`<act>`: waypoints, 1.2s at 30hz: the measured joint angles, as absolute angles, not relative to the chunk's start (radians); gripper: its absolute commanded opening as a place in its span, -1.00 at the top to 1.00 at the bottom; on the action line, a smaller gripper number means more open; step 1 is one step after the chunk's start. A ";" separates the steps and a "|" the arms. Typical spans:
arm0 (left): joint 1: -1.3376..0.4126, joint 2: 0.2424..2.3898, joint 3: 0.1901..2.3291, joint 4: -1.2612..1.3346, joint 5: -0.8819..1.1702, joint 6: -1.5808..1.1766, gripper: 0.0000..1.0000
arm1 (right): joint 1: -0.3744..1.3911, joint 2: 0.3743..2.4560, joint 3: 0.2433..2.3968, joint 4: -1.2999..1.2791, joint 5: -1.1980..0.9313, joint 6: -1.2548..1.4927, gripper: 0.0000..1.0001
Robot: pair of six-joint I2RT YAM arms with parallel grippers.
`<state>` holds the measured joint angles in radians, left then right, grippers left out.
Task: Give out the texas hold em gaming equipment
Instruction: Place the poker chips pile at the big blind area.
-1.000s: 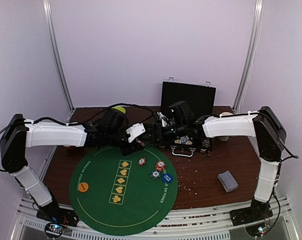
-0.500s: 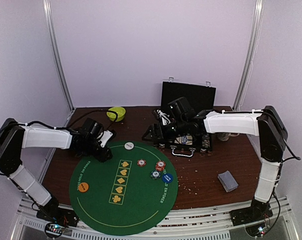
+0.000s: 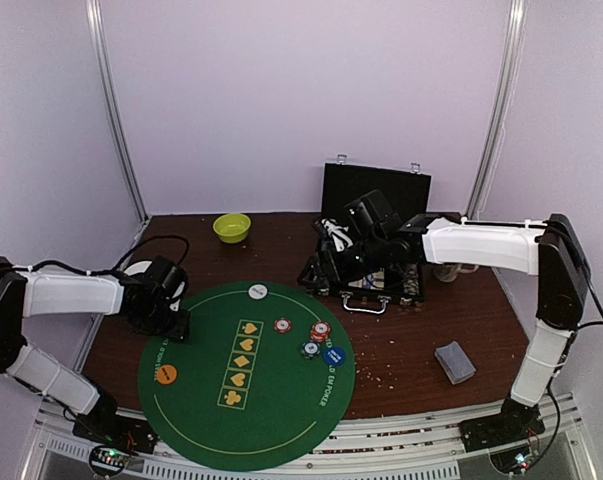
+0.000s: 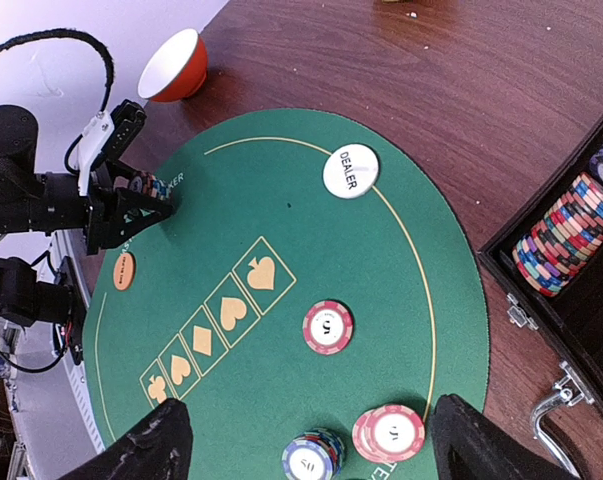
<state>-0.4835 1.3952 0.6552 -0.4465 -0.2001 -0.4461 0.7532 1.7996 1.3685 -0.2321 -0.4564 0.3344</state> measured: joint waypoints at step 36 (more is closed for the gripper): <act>-0.399 1.470 0.713 -0.562 -0.151 -0.434 0.31 | 0.753 1.754 1.316 -0.232 -0.457 0.313 -0.69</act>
